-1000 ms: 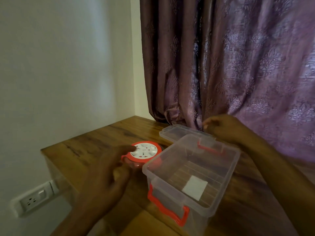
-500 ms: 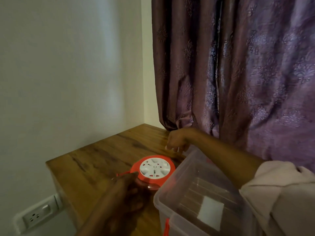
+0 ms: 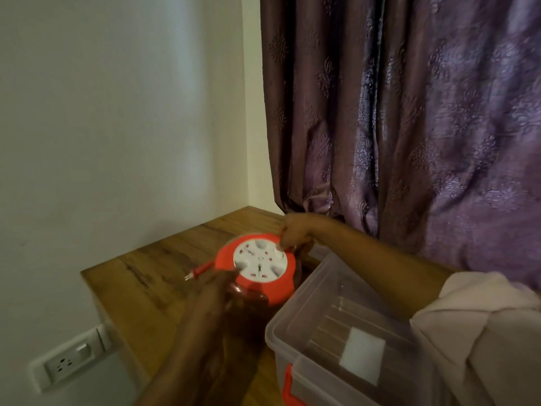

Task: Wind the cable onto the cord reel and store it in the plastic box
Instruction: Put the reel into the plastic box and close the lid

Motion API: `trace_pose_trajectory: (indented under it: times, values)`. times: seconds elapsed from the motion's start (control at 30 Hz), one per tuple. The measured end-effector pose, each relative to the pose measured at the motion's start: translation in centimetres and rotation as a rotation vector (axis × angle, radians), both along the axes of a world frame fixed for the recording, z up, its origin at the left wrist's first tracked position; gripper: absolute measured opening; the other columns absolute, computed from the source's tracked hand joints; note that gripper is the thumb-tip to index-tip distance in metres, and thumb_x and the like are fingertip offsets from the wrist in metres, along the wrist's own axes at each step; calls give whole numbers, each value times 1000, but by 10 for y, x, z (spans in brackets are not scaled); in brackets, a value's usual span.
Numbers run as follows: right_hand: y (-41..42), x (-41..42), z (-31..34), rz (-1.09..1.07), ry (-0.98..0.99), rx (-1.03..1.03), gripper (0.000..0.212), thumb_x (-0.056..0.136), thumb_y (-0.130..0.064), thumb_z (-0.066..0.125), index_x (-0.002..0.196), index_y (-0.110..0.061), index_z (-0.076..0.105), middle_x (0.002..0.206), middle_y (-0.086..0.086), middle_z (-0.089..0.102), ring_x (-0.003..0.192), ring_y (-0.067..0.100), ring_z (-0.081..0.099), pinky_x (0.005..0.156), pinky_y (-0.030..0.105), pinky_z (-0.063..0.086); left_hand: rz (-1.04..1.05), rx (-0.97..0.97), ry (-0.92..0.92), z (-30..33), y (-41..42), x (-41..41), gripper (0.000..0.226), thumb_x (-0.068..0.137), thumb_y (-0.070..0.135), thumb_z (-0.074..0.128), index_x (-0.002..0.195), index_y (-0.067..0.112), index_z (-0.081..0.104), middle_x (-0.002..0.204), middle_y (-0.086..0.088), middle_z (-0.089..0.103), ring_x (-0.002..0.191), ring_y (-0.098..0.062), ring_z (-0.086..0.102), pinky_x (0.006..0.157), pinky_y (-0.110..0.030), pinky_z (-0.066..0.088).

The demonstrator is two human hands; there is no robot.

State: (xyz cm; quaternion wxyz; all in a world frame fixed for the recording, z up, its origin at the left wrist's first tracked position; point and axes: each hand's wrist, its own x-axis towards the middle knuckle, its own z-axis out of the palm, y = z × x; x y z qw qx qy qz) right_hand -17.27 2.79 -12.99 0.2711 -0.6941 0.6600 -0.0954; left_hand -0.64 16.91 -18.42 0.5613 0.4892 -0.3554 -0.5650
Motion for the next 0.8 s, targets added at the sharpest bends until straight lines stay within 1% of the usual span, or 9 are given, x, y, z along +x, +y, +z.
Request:
trace_pose_trajectory:
  times: [0.07,0.17,0.27,0.37,0.47,0.53,0.6,0.67,0.8]
  values:
    - [12,-7,19,-7,-132,-89,29,83,-8,67,111,1,61,100,16,67,86,27,66,68,38,58,26,-146,-70,13,6,3,33,95,31,56,125,19,62,121,-8,69,106,-25,66,78,-37,56]
    - [37,-25,48,-36,-359,-191,23,84,-8,66,106,-5,65,99,16,68,82,23,63,76,42,56,42,-333,-98,38,26,2,37,92,35,59,128,25,61,132,0,63,118,-21,60,98,-40,51]
    - [66,-49,65,-24,-566,-202,20,85,-10,65,105,-11,65,100,12,69,83,21,63,70,39,57,-18,-465,-206,61,54,-7,41,81,54,64,120,42,61,135,9,59,117,-15,58,98,-41,50]
    - [89,-77,70,56,-600,-150,19,87,-12,63,105,-13,66,93,8,67,81,18,58,73,35,53,-174,-476,-301,74,83,-22,50,63,72,59,110,57,55,132,19,51,99,3,52,78,-25,48]
    - [107,-103,65,80,-569,-92,24,86,-13,63,109,-13,64,102,16,50,90,26,43,75,35,49,-273,-462,-430,69,102,-43,79,62,72,60,136,51,43,144,17,44,92,9,47,82,-23,43]
    - [116,-117,57,54,-583,-80,27,84,-11,64,110,-13,61,105,17,48,90,27,43,71,33,49,-344,-468,-606,58,114,-61,79,73,70,56,144,49,30,147,19,32,88,18,38,88,-16,34]
    - [122,-127,46,48,-590,-74,32,83,-8,65,114,-9,59,108,20,56,94,28,51,79,40,50,-403,-449,-783,40,124,-77,83,76,77,48,148,49,18,155,19,18,113,10,39,100,-19,27]
    - [125,-132,35,59,-565,-71,33,84,-5,63,116,-5,57,112,20,61,98,28,59,90,49,48,-453,-377,-938,24,127,-88,93,71,82,43,150,48,8,163,10,6,144,-14,23,116,-35,23]
    - [123,-138,24,71,-560,-41,36,85,-4,62,120,-4,54,115,19,62,102,28,60,94,49,46,-474,-367,-1273,12,124,-97,89,78,81,33,152,41,2,165,-1,-2,151,-27,3,121,-49,4]
